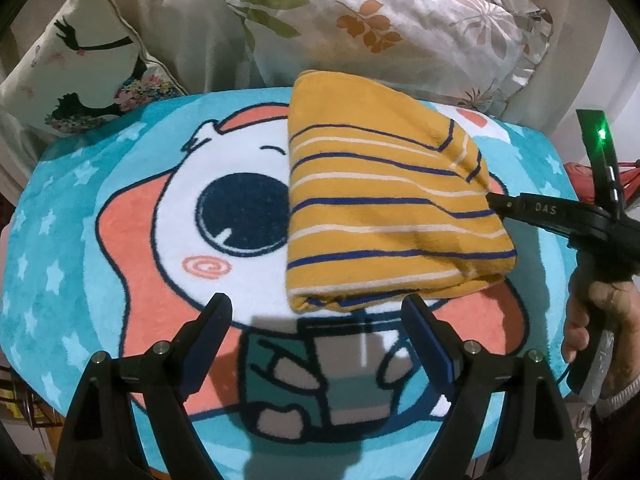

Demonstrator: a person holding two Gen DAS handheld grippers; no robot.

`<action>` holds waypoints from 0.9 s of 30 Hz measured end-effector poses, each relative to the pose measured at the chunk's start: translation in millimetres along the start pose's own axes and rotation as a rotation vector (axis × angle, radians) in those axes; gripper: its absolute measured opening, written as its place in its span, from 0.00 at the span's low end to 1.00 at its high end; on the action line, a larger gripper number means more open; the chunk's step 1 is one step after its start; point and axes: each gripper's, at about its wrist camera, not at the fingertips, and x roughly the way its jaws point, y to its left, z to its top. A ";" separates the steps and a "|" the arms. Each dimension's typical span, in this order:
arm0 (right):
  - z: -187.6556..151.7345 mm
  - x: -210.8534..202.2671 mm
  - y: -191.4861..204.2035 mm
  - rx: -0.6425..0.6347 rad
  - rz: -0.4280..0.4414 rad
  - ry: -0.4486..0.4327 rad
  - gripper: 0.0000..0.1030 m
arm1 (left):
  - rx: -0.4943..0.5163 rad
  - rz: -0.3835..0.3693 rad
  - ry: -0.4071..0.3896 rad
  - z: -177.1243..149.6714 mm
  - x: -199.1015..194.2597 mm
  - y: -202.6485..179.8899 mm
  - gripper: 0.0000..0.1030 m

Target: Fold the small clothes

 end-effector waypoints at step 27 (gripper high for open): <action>11.4 11.9 -11.0 0.172 0.173 -0.038 0.67 | -0.211 -0.305 -0.006 87.8 77.2 87.8 0.83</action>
